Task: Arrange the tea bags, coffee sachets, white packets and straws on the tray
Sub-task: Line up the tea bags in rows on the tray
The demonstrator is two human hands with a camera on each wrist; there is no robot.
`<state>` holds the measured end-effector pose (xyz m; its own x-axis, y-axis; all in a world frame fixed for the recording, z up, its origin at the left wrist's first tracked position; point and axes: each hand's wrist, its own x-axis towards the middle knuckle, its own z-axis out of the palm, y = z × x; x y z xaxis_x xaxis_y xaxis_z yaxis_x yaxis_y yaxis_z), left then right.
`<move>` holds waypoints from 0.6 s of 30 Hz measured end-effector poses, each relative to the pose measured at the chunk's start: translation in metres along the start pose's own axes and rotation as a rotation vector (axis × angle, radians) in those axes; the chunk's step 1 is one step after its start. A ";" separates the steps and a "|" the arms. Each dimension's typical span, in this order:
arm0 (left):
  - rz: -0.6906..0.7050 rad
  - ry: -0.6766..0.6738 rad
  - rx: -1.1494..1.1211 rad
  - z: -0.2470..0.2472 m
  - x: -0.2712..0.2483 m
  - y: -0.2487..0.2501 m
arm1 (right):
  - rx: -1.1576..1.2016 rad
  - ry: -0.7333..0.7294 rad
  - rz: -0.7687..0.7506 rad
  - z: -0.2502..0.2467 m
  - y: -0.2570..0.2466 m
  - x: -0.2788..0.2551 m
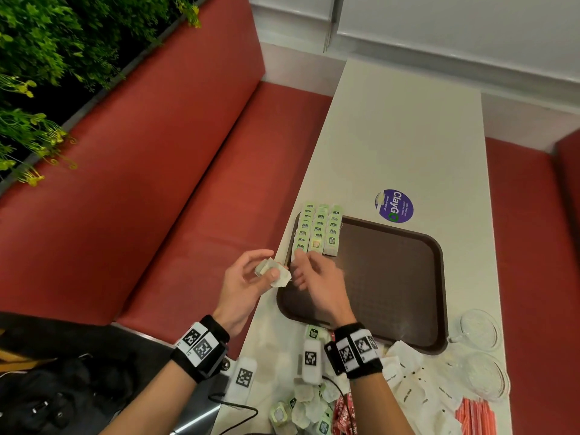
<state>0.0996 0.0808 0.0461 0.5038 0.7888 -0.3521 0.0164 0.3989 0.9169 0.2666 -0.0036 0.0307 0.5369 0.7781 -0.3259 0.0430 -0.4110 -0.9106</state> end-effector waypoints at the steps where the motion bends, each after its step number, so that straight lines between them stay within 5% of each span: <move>1: 0.011 0.010 -0.010 0.002 0.000 0.001 | 0.051 -0.071 0.026 -0.001 -0.003 -0.011; 8: 0.060 0.032 0.091 0.013 -0.001 0.008 | 0.137 0.015 -0.055 -0.005 -0.007 -0.043; 13: 0.051 -0.057 0.232 0.011 -0.001 0.006 | 0.359 -0.064 -0.024 -0.014 -0.010 -0.042; 18: -0.009 -0.128 0.242 0.011 -0.003 0.005 | 0.426 0.079 -0.010 -0.038 -0.004 -0.027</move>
<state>0.1073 0.0750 0.0538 0.6076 0.7140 -0.3478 0.2192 0.2702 0.9375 0.2839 -0.0415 0.0525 0.6016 0.7359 -0.3108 -0.2937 -0.1581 -0.9427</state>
